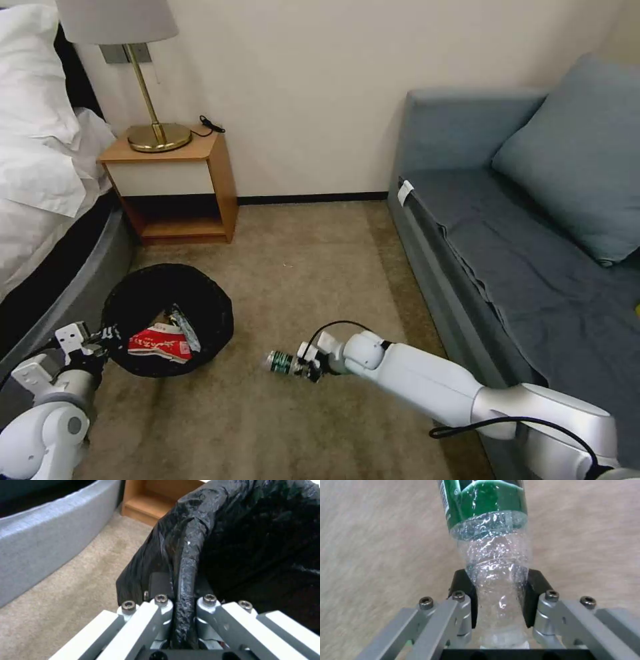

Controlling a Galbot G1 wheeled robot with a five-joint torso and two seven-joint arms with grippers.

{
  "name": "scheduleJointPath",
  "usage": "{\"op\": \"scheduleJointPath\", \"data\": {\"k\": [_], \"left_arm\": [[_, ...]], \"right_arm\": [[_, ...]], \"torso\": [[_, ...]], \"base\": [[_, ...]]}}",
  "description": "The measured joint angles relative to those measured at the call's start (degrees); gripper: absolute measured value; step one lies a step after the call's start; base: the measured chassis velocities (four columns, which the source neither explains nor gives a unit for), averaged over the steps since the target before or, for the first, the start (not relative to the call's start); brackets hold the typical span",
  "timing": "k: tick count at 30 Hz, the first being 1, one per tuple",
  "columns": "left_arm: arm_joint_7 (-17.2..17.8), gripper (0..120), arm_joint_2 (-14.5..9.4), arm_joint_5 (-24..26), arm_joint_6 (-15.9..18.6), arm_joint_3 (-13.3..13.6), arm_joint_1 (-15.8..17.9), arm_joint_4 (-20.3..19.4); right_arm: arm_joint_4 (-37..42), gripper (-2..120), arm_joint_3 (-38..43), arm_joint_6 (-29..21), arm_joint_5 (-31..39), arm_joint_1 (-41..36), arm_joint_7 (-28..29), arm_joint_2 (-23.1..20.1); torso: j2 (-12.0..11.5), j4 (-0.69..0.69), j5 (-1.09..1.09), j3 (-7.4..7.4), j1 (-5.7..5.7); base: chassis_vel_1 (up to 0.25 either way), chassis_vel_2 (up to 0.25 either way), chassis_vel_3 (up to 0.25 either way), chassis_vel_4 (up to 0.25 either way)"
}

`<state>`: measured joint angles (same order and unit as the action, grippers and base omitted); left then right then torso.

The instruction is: Pick up the trash bin, then pick up the garbage on the floor and place it into the trash bin.

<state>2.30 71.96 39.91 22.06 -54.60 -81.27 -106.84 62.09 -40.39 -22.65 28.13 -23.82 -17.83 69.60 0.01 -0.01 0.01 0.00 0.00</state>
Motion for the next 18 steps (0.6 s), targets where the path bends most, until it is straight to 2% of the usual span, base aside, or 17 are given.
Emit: {"op": "scheduleJointPath", "data": {"k": [5,15,18], "left_arm": [[0.5,3,0.6,-0.2,0.4,1.1,0.4,-0.1],[1.1,3,1.6,0.0,1.5,2.6,0.7,-0.9],[1.7,3,2.3,1.7,2.6,4.3,0.6,-1.4]], "right_arm": [[4.1,23,7.2,-0.7,1.4,0.5,2.4,-2.0],[11.4,23,15.2,-0.8,3.5,2.8,5.9,-5.2],[16.5,23,17.7,-0.8,6.2,3.5,7.7,-6.0]], "torso": [[0.0,0.01,0.00,0.00,0.00],[0.0,0.00,0.00,0.00,0.00],[0.0,0.01,0.00,0.00,0.00]], "base": [[0.000,0.000,0.000,0.000],[0.000,0.000,0.000,0.000],[0.000,0.000,0.000,0.000]]}}
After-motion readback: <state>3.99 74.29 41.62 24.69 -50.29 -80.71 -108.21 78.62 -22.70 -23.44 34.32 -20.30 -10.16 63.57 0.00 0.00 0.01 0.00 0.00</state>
